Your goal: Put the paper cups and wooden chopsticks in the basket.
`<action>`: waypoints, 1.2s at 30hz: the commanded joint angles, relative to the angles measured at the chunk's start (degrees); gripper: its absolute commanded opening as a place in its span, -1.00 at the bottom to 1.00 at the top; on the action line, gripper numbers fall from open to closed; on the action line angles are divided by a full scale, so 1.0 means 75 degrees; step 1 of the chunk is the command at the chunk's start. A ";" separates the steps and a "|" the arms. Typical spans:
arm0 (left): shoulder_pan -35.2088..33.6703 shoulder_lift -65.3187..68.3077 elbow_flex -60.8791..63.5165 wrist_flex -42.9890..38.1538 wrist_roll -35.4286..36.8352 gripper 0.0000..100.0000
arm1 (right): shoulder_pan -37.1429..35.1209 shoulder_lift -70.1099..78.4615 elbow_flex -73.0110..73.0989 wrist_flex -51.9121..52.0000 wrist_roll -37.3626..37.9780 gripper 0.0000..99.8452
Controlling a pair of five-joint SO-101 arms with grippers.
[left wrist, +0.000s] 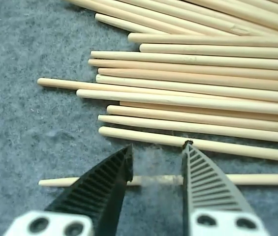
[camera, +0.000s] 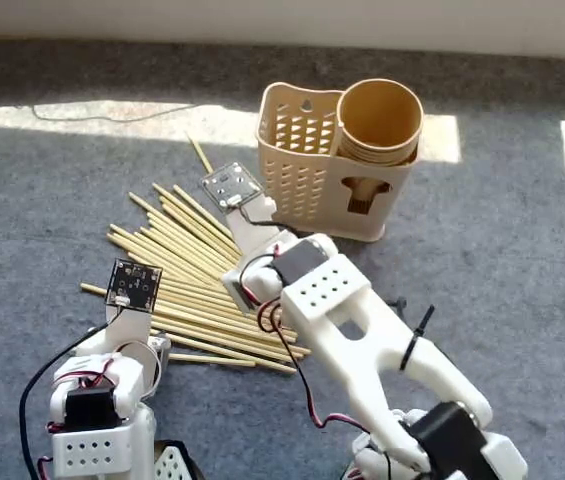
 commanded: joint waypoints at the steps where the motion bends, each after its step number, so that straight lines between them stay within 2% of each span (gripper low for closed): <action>1: 0.0135 -0.0041 0.0158 0.0012 0.0023 -0.68 | -0.0076 0.0604 -0.0662 -0.0897 0.0035 -0.71; 11: 0.0135 -0.0041 0.0158 0.0012 0.0023 -0.68 | 0.0064 0.2913 -0.2163 -0.2139 0.0035 -0.71; 20: 0.0135 -0.0041 0.0158 0.0012 0.0023 -0.68 | 0.0498 0.4284 -0.3558 -0.2151 0.0035 -0.71; 36: 0.0135 -0.0041 0.0158 0.0012 0.0023 -0.68 | 0.0697 0.5421 -0.3792 -0.2116 0.0082 -0.72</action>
